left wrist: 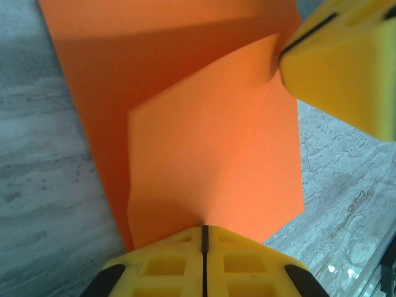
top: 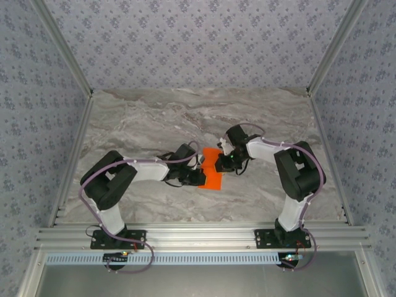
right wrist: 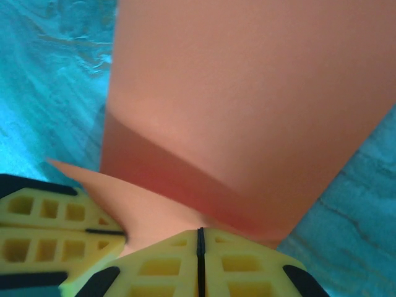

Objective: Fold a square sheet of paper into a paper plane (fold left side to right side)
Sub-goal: Fold the triangle a second time at the center of the table.

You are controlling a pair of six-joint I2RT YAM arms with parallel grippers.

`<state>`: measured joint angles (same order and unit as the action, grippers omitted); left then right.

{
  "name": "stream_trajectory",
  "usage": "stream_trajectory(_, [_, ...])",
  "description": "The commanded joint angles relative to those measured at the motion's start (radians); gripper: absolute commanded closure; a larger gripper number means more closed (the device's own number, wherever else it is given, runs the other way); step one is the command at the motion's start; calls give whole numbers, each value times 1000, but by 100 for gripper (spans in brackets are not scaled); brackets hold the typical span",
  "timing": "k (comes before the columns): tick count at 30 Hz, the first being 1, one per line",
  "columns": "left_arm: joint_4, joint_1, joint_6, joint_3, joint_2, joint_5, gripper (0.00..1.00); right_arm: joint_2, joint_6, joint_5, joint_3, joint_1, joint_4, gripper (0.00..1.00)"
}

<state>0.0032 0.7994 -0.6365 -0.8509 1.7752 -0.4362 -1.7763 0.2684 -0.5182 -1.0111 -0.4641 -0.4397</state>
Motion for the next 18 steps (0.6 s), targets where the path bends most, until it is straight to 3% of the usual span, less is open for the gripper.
stream_trajectory(1, [-46,13,6,13,27,53,94,72,7,-1,33,-35,-27,92])
stream_trajectory(18, [-28,15,-11,34,23,61,96,-50,85,-69,13,-107,64,92])
